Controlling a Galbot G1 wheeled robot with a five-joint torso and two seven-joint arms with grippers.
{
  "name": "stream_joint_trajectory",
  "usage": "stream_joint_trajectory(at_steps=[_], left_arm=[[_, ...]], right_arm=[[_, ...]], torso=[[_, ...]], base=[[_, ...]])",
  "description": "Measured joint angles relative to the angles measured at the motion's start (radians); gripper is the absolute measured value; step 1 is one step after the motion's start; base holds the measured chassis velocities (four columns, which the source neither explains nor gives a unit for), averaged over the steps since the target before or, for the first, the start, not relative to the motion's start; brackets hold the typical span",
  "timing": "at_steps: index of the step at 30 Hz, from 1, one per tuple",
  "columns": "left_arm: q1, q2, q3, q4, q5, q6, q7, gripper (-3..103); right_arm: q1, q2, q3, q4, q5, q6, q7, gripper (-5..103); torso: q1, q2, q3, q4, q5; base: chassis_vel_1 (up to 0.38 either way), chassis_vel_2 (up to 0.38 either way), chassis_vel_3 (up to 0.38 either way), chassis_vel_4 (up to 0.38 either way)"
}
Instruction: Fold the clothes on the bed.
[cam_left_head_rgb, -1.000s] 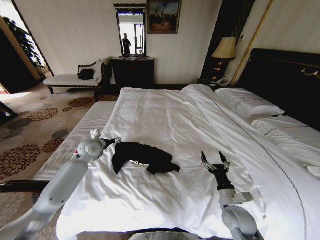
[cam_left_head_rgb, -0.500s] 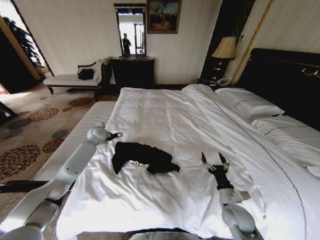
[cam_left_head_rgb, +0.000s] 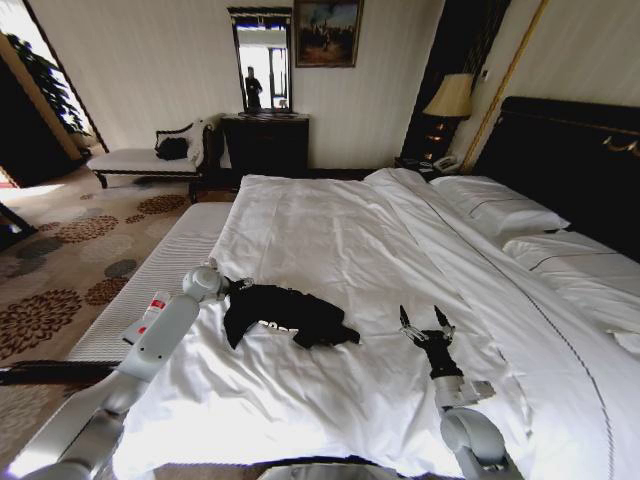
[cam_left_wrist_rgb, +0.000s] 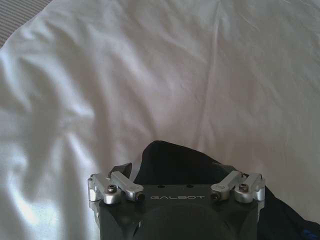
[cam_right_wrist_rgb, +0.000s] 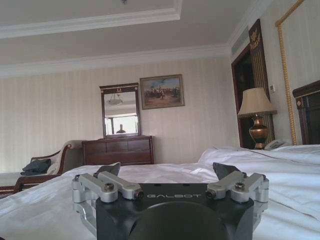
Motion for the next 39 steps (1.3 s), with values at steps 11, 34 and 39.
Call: stream_joint_trajectory(at_steps=[11,34,39], left_arm=[[0.006,0.017,-0.015,-0.007,0.013,-0.002,0.02,54],[0.172,0.091,-0.105,-0.152,0.083,-0.004,0.109,0],[0.317,0.171,-0.151,-0.243,0.19,-0.004,0.221,0]], right_arm=[[-0.001,0.012,-0.007,-0.007,-0.015,0.01,-0.004,100],[0.001,0.018,-0.054,0.021,0.044,0.003,0.06,100],[0.014,-0.011,-0.153,0.153,0.171,-0.16,0.27,100]], torso=[[0.0,0.0,0.0,0.0001,0.0],[0.0,0.0,0.0,0.0002,-0.0004],[0.0,0.0,0.0,-0.0002,-0.0003]], base=[[0.0,0.0,0.0,0.0],[0.0,0.0,0.0,0.0],[0.0,0.0,0.0,0.0]])
